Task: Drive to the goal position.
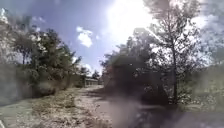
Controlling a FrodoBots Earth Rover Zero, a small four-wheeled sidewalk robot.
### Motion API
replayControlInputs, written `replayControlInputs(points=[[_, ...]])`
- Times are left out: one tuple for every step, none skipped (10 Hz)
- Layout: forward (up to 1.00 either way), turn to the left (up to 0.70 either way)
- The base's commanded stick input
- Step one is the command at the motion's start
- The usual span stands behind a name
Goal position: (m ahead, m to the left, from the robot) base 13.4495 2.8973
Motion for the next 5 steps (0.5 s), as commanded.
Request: replayControlInputs(points=[[0.7, 0.35], [0.7, 0.35], [0.7, 0.35], [0.7, 0.35], [0.7, 0.25]])
